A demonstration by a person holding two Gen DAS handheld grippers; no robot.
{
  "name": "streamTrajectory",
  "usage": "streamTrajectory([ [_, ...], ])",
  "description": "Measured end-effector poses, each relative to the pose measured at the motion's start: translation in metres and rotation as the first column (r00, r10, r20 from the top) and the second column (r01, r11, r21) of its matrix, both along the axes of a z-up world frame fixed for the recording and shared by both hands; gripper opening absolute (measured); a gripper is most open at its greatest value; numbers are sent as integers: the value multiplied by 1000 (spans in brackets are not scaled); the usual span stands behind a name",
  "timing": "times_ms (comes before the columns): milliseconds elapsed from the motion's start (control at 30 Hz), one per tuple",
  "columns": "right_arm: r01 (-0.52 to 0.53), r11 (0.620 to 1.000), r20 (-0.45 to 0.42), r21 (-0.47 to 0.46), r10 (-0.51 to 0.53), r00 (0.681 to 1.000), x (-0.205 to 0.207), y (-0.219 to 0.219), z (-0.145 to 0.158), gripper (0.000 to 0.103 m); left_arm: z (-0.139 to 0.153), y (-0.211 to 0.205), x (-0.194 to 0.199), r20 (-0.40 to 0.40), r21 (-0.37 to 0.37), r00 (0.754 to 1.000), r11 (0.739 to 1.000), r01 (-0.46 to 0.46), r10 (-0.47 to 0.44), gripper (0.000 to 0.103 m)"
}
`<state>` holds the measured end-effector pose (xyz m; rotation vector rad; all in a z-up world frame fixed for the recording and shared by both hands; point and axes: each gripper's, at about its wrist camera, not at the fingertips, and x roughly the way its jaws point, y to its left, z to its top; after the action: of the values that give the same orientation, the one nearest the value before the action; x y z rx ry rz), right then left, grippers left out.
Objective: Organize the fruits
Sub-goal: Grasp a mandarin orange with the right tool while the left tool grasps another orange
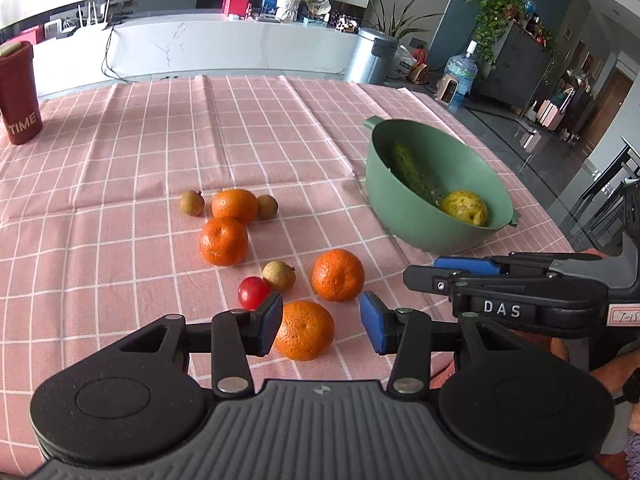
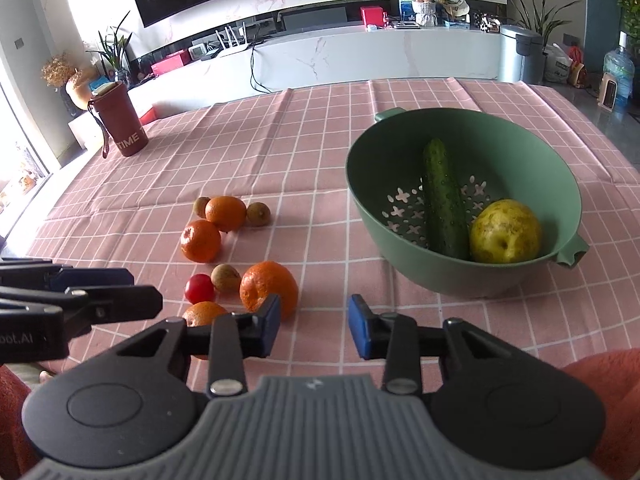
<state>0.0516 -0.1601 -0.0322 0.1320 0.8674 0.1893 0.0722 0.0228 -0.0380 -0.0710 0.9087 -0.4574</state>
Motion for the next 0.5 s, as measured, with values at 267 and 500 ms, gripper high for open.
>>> streamTrajectory([
  [267,-27,998,-60,53,31,998,23,8,-15,35,-21,2,10,-62,52,998,999,6,-3,53],
  [500,-4,983,-109,182,25,994,37,8,-28,43,-34,-11,10,-87,86,995,995,54,-46,59],
])
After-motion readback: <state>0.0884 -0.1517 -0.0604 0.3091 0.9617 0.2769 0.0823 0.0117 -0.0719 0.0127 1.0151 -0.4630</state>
